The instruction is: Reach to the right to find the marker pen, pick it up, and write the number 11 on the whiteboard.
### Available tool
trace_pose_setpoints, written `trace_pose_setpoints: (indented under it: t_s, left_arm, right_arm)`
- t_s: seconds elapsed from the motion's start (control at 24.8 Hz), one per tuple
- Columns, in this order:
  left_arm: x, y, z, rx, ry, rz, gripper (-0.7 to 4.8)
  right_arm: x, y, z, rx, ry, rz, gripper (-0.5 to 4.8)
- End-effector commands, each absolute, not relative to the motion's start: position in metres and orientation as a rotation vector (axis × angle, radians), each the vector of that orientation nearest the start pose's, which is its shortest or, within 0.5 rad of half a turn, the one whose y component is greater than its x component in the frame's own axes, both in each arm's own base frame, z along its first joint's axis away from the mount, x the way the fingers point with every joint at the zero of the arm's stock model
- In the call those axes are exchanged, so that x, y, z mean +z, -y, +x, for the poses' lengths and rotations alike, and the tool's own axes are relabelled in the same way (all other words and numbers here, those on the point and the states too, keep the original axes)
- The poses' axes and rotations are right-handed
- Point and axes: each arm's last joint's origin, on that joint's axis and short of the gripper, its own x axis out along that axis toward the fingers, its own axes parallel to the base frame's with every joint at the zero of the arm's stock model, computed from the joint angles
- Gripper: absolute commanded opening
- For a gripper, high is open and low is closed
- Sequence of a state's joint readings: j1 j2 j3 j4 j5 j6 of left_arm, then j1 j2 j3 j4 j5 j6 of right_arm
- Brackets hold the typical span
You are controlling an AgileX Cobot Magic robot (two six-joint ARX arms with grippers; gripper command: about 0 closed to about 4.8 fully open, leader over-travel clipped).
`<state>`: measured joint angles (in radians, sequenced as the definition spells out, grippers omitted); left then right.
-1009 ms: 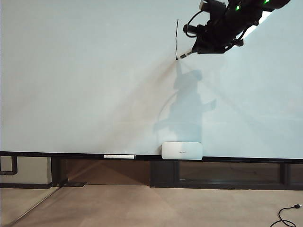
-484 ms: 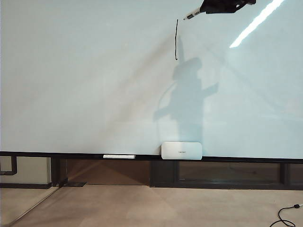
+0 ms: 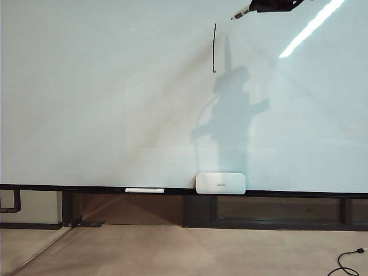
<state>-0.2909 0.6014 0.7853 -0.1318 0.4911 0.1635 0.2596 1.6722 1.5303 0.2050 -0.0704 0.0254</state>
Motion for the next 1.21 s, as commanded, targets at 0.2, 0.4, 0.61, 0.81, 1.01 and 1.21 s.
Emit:
trace_pose_setpoints:
  t_s: [0.2, 0.4, 0.61, 0.81, 1.01, 1.21]
  left_arm:
    - [0.363, 0.05, 0.117, -0.786, 0.122, 0.157, -0.05]
    - [0.363, 0.051, 0.12, -0.786, 0.119, 0.162, -0.05]
    - [0.361, 0.052, 0.126, -0.787, 0.108, 0.164, -0.05]
    - [0.361, 0.053, 0.129, -0.783, 0.112, 0.165, -0.05]
    - [0.361, 0.054, 0.13, -0.791, 0.115, 0.165, -0.05]
    - [0.361, 0.054, 0.13, -0.799, 0.116, 0.164, -0.05]
  right_arm:
    - [0.407, -0.093, 0.38, 0.274, 0.127, 0.028, -0.01]
    - [0.407, -0.085, 0.383, 0.248, 0.132, 0.034, -0.01]
    - [0.401, -0.086, 0.389, 0.27, 0.134, 0.037, -0.01]
    - [0.399, -0.087, 0.391, 0.271, 0.136, 0.041, -0.01]
    - [0.395, -0.088, 0.398, 0.287, 0.138, 0.063, -0.01]
    - [0.392, -0.089, 0.401, 0.286, 0.134, 0.062, -0.01]
